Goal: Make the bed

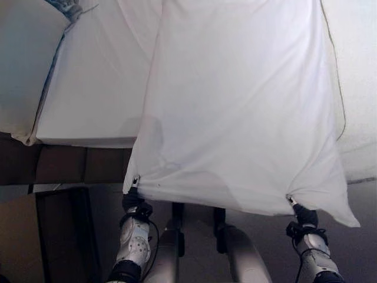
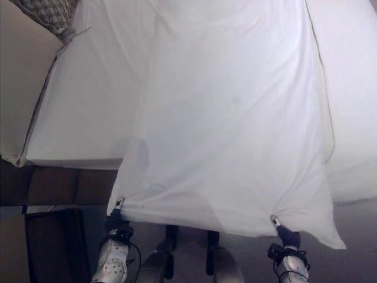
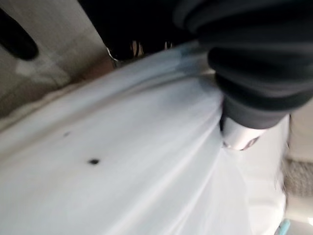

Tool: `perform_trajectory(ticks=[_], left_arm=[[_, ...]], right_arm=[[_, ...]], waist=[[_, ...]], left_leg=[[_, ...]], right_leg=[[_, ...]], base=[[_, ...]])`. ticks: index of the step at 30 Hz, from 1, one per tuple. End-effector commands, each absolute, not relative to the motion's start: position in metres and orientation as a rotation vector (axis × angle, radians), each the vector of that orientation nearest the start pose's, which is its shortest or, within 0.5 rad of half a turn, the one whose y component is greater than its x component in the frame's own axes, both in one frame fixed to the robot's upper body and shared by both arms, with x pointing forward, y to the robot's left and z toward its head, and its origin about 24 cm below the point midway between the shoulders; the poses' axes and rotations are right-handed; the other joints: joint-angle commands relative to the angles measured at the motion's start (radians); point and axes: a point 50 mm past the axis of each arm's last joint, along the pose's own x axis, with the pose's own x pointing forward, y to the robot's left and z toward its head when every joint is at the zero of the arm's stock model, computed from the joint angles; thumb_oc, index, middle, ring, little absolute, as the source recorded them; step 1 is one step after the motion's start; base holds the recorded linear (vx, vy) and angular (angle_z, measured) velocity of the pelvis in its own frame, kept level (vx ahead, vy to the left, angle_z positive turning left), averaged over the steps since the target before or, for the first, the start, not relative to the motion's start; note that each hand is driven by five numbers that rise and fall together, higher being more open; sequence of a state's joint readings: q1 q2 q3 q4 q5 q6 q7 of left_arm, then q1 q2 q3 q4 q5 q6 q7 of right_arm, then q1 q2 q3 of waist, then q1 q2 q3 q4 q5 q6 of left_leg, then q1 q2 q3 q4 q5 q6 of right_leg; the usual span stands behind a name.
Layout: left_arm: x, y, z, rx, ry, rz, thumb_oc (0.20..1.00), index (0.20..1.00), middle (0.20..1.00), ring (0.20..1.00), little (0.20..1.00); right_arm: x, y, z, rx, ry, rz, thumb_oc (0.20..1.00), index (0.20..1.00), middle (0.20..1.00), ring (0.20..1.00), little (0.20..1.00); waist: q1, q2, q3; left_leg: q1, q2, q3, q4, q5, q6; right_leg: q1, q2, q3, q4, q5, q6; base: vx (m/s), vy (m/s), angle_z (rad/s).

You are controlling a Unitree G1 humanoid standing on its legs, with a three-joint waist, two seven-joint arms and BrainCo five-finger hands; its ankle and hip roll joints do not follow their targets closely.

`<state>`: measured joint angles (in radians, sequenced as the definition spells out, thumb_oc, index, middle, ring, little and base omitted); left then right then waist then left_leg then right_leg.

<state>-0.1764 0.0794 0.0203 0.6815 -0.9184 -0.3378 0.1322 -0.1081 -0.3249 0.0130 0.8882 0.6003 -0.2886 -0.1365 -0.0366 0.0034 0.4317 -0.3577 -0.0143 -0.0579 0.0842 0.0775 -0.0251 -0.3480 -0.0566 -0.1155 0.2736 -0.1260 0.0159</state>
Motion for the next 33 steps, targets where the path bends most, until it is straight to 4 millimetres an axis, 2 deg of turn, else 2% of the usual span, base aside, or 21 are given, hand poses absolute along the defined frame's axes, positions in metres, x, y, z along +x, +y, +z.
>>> perform_trajectory(ticks=[1, 4, 6, 10, 11, 12, 13, 14, 15, 16, 19, 22, 23, 27, 28, 29, 33], left_arm=[[0.167, 0.274, -0.098, -0.628, 0.362, 0.915, 0.2, 0.2, 0.2, 0.2, 0.2], [0.163, 0.272, -0.107, -0.574, 0.442, 0.912, 0.2, 0.2, 0.2, 0.2, 0.2], [0.146, 0.271, -0.123, -0.518, 0.573, 0.954, 0.2, 0.2, 0.2, 0.2, 0.2], [0.131, 0.265, -0.134, -0.472, 0.68, 0.95, 0.2, 0.2, 0.2, 0.2, 0.2], [0.131, 0.265, -0.134, -0.472, 0.68, 0.95, 0.2, 0.2, 0.2, 0.2, 0.2], [0.129, 0.264, -0.135, -0.466, 0.694, 0.946, 0.2, 0.2, 0.2, 0.2, 0.2], [0.123, 0.262, -0.14, -0.42, 0.753, 0.913, 0.2, 0.2, 0.2, 0.2, 0.2], [0.119, 0.26, -0.142, -0.413, 0.778, 0.904, 0.482, 0.482, 0.482, 0.482, 0.482], [0.119, 0.26, -0.142, -0.413, 0.778, 0.904, 0.636, 0.636, 0.636, 0.636, 0.636], [0.117, 0.259, -0.143, -0.388, 0.797, 0.881, 1.0, 1.0, 1.0, 1.0, 1.0], [0.107, 0.252, -0.149, -0.315, 0.873, 0.786, 1.0, 1.0, 1.0, 1.0, 1.0], [0.105, 0.25, -0.15, -0.304, 0.889, 0.768, 1.0, 1.0, 1.0, 1.0, 1.0], [0.094, 0.248, -0.154, -0.273, 0.944, 0.729, 1.0, 1.0, 1.0, 1.0, 1.0], [0.086, 0.248, -0.157, -0.228, 0.994, 0.685, 1.0, 1.0, 1.0, 1.0, 1.0], [0.082, 0.251, -0.157, -0.169, 1.027, 0.655, 1.0, 1.0, 1.0, 1.0, 1.0], [0.08, 0.246, -0.159, 0.016, 1.08, 0.498, 1.0, 1.0, 1.0, 1.0, 1.0], [0.072, 0.246, -0.16, 0.108, 1.111, 0.424, 1.0, 1.0, 1.0, 1.0, 1.0]], right_arm=[[0.148, -0.268, -0.119, 0.107, 0.714, -0.488, 0.2, 0.2, 0.2, 0.2, 0.2], [0.143, -0.264, -0.127, 0.083, 0.775, -0.482, 0.2, 0.2, 0.2, 0.2, 0.2], [0.138, -0.258, -0.134, 0.08, 0.832, -0.489, 0.2, 0.2, 0.2, 0.2, 0.2], [0.131, -0.253, -0.14, 0.029, 0.896, -0.458, 0.2, 0.2, 0.2, 0.2, 0.2], [0.131, -0.253, -0.14, 0.029, 0.895, -0.457, 0.238, 0.238, 0.238, 0.238, 0.238], [0.132, -0.251, -0.141, 0.013, 0.908, -0.437, 0.555, 0.555, 0.555, 0.555, 0.555], [0.129, -0.249, -0.144, -0.055, 0.947, -0.383, 1.0, 1.0, 1.0, 1.0, 1.0], [0.128, -0.247, -0.145, -0.069, 0.958, -0.363, 1.0, 1.0, 1.0, 1.0, 1.0], [0.128, -0.247, -0.145, -0.069, 0.958, -0.363, 1.0, 1.0, 1.0, 1.0, 1.0], [0.126, -0.246, -0.146, -0.078, 0.968, -0.354, 1.0, 1.0, 1.0, 1.0, 1.0], [0.117, -0.247, -0.149, -0.089, 1.01, -0.353, 1.0, 1.0, 1.0, 1.0, 1.0], [0.116, -0.247, -0.149, -0.095, 1.014, -0.35, 1.0, 1.0, 1.0, 1.0, 1.0], [0.111, -0.248, -0.151, -0.117, 1.039, -0.329, 1.0, 1.0, 1.0, 1.0, 1.0], [0.109, -0.247, -0.152, -0.119, 1.048, -0.317, 1.0, 1.0, 1.0, 1.0, 1.0], [0.109, -0.245, -0.152, -0.114, 1.05, -0.309, 1.0, 1.0, 1.0, 1.0, 1.0], [0.106, -0.244, -0.153, -0.123, 1.052, -0.291, 1.0, 1.0, 1.0, 1.0, 1.0], [0.099, -0.246, -0.155, -0.147, 1.079, -0.277, 1.0, 1.0, 1.0, 1.0, 1.0]], waist=[[0.051, -0.05, -0.053], [0.052, -0.048, -0.062], [0.053, -0.048, -0.069], [0.054, -0.045, -0.079], [0.054, -0.045, -0.079], [0.055, -0.043, -0.081], [0.058, -0.038, -0.086], [0.057, -0.039, -0.091], [0.057, -0.039, -0.091], [0.057, -0.039, -0.096], [0.058, -0.031, -0.112], [0.058, -0.029, -0.113], [0.059, -0.023, -0.121], [0.061, -0.021, -0.132], [0.062, -0.024, -0.137], [0.062, -0.023, -0.146], [0.063, -0.021, -0.159]], left_leg=[[-0.043, -0.055, 0.04, 0.082, -0.076, 0.014], [-0.045, -0.055, 0.041, 0.078, -0.075, 0.014], [-0.042, -0.055, 0.047, 0.077, -0.079, 0.015], [-0.036, -0.057, 0.048, 0.073, -0.081, 0.015], [-0.036, -0.057, 0.048, 0.073, -0.081, 0.015], [-0.034, -0.058, 0.048, 0.07, -0.081, 0.015], [-0.029, -0.057, 0.048, 0.065, -0.08, 0.014], [-0.025, -0.056, 0.047, 0.062, -0.078, 0.014], [-0.025, -0.056, 0.047, 0.062, -0.078, 0.014], [-0.022, -0.056, 0.047, 0.059, -0.078, 0.014], [-0.007, -0.058, 0.036, 0.044, -0.073, 0.013], [-0.003, -0.059, 0.033, 0.042, -0.073, 0.013], [0.009, -0.06, 0.027, 0.033, -0.073, 0.012], [0.02, -0.058, 0.024, 0.029, -0.073, 0.01], [0.025, -0.056, 0.023, 0.025, -0.073, 0.009], [0.03, -0.054, 0.019, 0.02, -0.071, 0.008], [0.044, -0.05, 0.008, 0.004, -0.068, 0.006]], right_leg=[[-0.031, -0.089, 0.039, -0.138, 0.194, 0.117], [-0.033, -0.093, 0.036, -0.146, 0.199, 0.119], [-0.028, -0.096, 0.039, -0.154, 0.203, 0.12], [-0.021, -0.101, 0.038, -0.16, 0.205, 0.12], [-0.02, -0.101, 0.038, -0.16, 0.206, 0.12], [-0.019, -0.101, 0.037, -0.162, 0.207, 0.12], [-0.013, -0.103, 0.034, -0.168, 0.209, 0.121], [-0.009, -0.103, 0.035, -0.172, 0.211, 0.12], [-0.009, -0.103, 0.035, -0.172, 0.211, 0.12], [-0.006, -0.103, 0.035, -0.176, 0.212, 0.121], [0.009, -0.106, 0.03, -0.179, 0.211, 0.122], [0.013, -0.106, 0.028, -0.18, 0.21, 0.122], [0.026, -0.108, 0.021, -0.186, 0.206, 0.121], [0.038, -0.108, 0.016, -0.192, 0.203, 0.121], [0.041, -0.108, 0.015, -0.194, 0.201, 0.121], [0.047, -0.105, 0.015, -0.198, 0.2, 0.12], [0.062, -0.104, 0.005, -0.205, 0.195, 0.119]], base=[[0.02, 0.023, 0.04], [0.02, 0.021, 0.04], [0.01, 0.016, 0.0], [0.0, 0.0, 0.0], [0.0, 0.0, 0.0], [0.0, 0.0, 0.0], [0.03, -0.001, 0.04], [0.03, -0.002, 0.03], [0.02, -0.01, 0.05], [0.03, -0.012, 0.07], [0.05, -0.021, 0.03], [0.02, -0.018, 0.1], [0.03, -0.027, 0.05], [0.04, -0.036, 0.11], [0.05, -0.058, 0.04], [0.05, -0.067, 0.04], [0.04, -0.051, 0.0]])
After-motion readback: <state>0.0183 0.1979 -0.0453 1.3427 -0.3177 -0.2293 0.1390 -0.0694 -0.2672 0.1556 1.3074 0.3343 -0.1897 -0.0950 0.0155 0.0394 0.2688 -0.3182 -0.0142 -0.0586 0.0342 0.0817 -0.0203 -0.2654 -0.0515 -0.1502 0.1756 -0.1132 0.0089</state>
